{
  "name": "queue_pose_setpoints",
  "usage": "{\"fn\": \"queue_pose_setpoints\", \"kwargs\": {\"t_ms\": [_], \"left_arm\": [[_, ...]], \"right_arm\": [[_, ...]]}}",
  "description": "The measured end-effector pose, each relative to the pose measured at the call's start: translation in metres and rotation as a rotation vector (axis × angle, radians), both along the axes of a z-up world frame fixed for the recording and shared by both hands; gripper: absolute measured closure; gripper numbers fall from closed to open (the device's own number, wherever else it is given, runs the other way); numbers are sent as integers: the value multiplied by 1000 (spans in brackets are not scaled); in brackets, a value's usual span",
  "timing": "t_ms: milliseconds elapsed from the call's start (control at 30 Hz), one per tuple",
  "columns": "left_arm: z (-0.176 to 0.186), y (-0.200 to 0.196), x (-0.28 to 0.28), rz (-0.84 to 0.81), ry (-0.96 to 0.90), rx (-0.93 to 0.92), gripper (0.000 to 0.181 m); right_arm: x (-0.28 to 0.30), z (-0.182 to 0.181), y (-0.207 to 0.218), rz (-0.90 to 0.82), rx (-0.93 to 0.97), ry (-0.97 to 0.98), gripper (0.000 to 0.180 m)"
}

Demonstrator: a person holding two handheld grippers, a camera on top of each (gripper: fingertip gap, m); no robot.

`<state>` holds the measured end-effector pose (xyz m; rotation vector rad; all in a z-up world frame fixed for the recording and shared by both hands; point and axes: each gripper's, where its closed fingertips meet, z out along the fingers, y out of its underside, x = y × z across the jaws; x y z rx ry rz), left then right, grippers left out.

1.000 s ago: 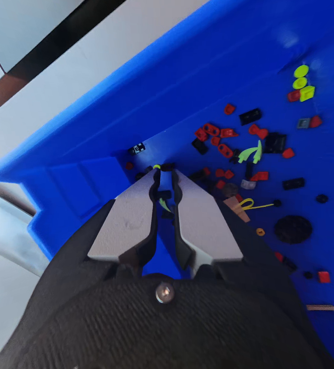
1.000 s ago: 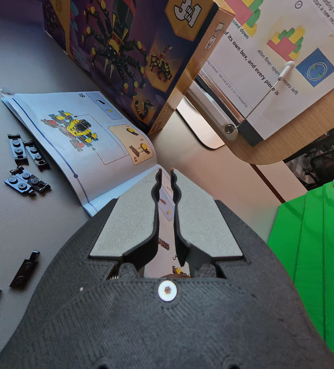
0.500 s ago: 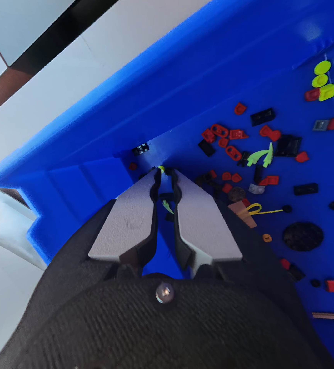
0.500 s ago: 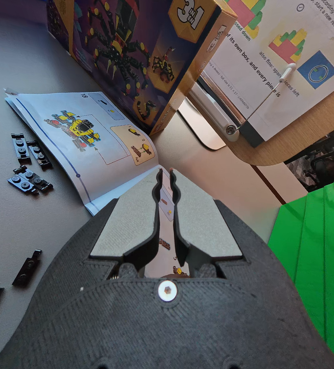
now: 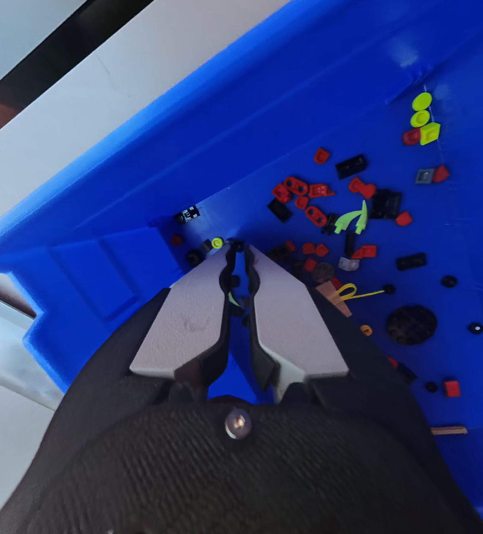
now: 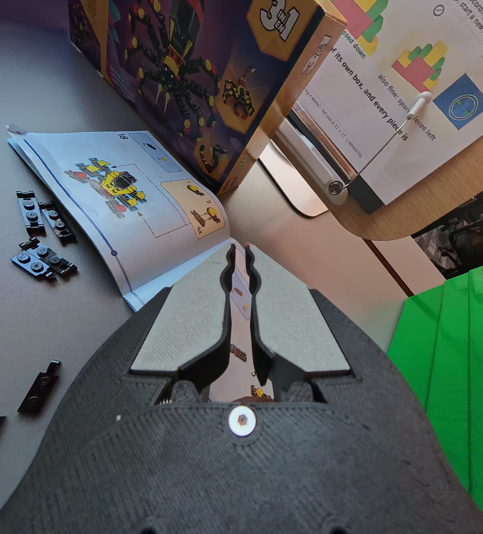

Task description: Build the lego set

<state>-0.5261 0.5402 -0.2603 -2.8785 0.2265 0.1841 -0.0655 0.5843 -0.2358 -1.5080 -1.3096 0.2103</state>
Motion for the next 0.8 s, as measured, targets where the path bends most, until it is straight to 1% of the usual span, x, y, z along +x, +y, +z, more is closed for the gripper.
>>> {"fn": "queue_pose_setpoints", "kwargs": {"t_ms": [33,100,167,200,267,400,467,600,800], "left_arm": [[-2,-1,2,-10,1,-11,178],[-4,-2,2,-21,20,-19,181],[-10,-9,11,-30,-33,-64,180],[-9,-6,16,-43,-59,-45,179],[-8,-8,27,-62,-123,-53,173],[6,4,21,-34,-96,33,173],[10,6,9,0,-44,54,174],[1,4,-6,46,15,22,174],[-6,1,4,4,11,-8,172]], "right_arm": [[0,0,0,0,0,-1,176],[0,0,0,1,0,-1,176],[0,0,-1,2,1,-2,176],[0,0,-1,2,1,-2,176],[0,0,-1,1,1,-3,176],[0,0,0,0,0,-2,176],[0,0,0,1,1,-2,176],[0,0,-1,1,2,-4,176],[0,0,0,0,1,2,176]]}}
